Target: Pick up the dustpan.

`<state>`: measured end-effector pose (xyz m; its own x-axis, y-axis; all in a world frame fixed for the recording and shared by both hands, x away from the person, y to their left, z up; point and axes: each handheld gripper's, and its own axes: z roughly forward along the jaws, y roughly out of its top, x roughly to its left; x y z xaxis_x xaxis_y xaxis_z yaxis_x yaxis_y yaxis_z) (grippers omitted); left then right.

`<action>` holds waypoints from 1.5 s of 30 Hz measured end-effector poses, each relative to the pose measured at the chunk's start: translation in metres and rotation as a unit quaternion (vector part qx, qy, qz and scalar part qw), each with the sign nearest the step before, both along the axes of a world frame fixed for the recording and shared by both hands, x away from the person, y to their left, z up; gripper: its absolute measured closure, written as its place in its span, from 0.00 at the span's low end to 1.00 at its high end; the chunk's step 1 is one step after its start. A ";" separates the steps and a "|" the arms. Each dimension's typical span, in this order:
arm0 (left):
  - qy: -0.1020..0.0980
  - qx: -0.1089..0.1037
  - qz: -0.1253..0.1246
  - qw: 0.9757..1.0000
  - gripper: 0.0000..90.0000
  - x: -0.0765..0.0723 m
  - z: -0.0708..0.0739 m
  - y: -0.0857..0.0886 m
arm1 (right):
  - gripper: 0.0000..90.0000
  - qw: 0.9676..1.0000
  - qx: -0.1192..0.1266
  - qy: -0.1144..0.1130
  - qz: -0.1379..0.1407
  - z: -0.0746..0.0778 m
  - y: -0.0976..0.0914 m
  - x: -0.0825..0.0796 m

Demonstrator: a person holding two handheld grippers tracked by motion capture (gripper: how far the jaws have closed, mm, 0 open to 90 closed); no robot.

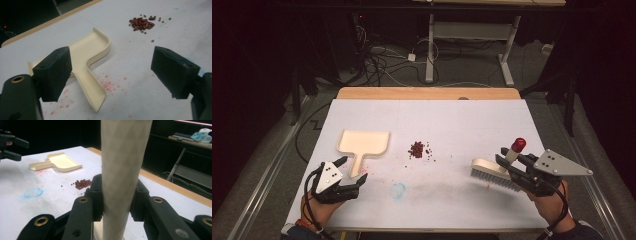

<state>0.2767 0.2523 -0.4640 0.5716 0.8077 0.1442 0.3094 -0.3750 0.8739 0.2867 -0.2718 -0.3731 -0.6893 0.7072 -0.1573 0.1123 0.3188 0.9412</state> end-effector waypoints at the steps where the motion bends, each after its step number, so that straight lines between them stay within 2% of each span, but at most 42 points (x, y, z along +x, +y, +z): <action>1: 0.000 0.000 0.000 1.000 0.18 0.000 0.000 0.000 | 0.78 1.000 0.000 0.000 0.000 0.000 0.000 0.000; 3: 0.007 0.002 0.010 1.000 0.18 0.000 -0.001 0.003 | 0.77 1.000 -0.003 0.001 0.006 -0.002 0.004 0.003; 5: 0.010 0.003 0.010 1.000 0.18 0.000 -0.001 0.003 | 0.77 1.000 -0.005 0.004 0.010 -0.003 0.004 0.004; 8: 0.014 0.014 0.011 1.000 0.19 0.000 -0.002 0.002 | 0.77 1.000 -0.005 0.001 0.007 -0.004 0.003 0.004; 10: 0.020 0.029 0.017 0.999 0.20 -0.002 -0.002 0.001 | 0.77 1.000 -0.004 0.000 0.005 -0.003 0.002 0.003; 13: 0.025 0.026 0.025 0.999 0.20 -0.007 0.001 0.001 | 0.77 1.000 0.001 -0.005 0.001 -0.001 0.002 0.001; 15: 0.028 0.035 0.031 0.999 0.20 -0.012 0.003 0.001 | 0.78 1.000 -0.001 -0.006 0.002 -0.001 0.004 -0.001; 17: 0.044 0.050 0.046 0.997 0.23 -0.013 0.005 0.002 | 0.78 1.000 -0.008 -0.008 0.007 -0.001 0.007 -0.003; 19: 0.073 0.052 0.064 0.994 0.25 -0.008 0.005 0.003 | 0.78 1.000 -0.015 -0.008 0.009 -0.001 0.012 -0.001; 21: 0.104 0.034 0.081 0.991 0.25 0.004 0.004 0.006 | 0.77 1.000 -0.017 -0.006 0.011 -0.001 0.014 0.000; 22: 0.122 0.018 0.083 0.989 0.25 0.010 0.002 0.007 | 0.77 1.000 -0.017 -0.006 0.011 -0.001 0.014 0.000; 23: 0.140 0.013 0.085 0.986 0.25 0.017 0.000 0.006 | 0.78 1.000 -0.021 -0.009 0.014 -0.001 0.016 0.002; 25: 0.163 0.008 0.085 0.983 0.25 0.030 -0.006 0.002 | 0.78 1.000 -0.021 -0.006 0.013 -0.001 0.017 0.003; 26: 0.177 0.007 0.084 0.981 0.25 0.037 -0.009 0.000 | 0.77 1.000 -0.021 -0.003 0.014 -0.002 0.019 0.004; 28: 0.208 0.006 0.089 0.974 0.26 0.051 -0.016 -0.004 | 0.77 1.000 -0.021 0.001 0.015 -0.004 0.019 0.005; 30: 0.221 0.003 0.093 0.971 0.35 0.063 -0.021 -0.006 | 0.77 1.000 -0.021 0.003 0.014 -0.004 0.020 0.005; 31: 0.226 0.007 0.097 0.969 0.35 0.069 -0.023 -0.007 | 0.77 1.000 -0.021 0.003 0.014 -0.004 0.020 0.005; 32: 0.230 0.007 0.100 0.968 0.46 0.074 -0.025 -0.007 | 0.77 1.000 -0.021 0.000 0.016 -0.003 0.020 0.004; 33: 0.234 0.011 0.103 0.967 0.47 0.078 -0.027 -0.008 | 0.77 1.000 -0.020 0.000 0.016 -0.002 0.020 0.003; 36: 0.231 0.018 0.102 0.967 0.53 0.084 -0.028 -0.009 | 0.77 1.000 -0.015 -0.001 0.017 -0.002 0.018 0.004; 38: 0.228 0.016 0.104 0.968 0.56 0.086 -0.029 -0.009 | 0.77 1.000 -0.015 0.000 0.016 -0.002 0.018 0.005; 39: 0.227 0.017 0.103 0.968 0.60 0.086 -0.029 -0.009 | 0.77 1.000 -0.014 0.003 0.016 -0.003 0.017 0.005; 40: 0.225 0.017 0.102 0.969 0.69 0.087 -0.029 -0.008 | 0.77 1.000 -0.015 0.004 0.014 -0.003 0.016 0.005; 45: 0.222 0.018 0.094 0.970 0.70 0.088 -0.028 -0.007 | 0.78 1.000 -0.015 0.006 0.014 -0.005 0.016 0.007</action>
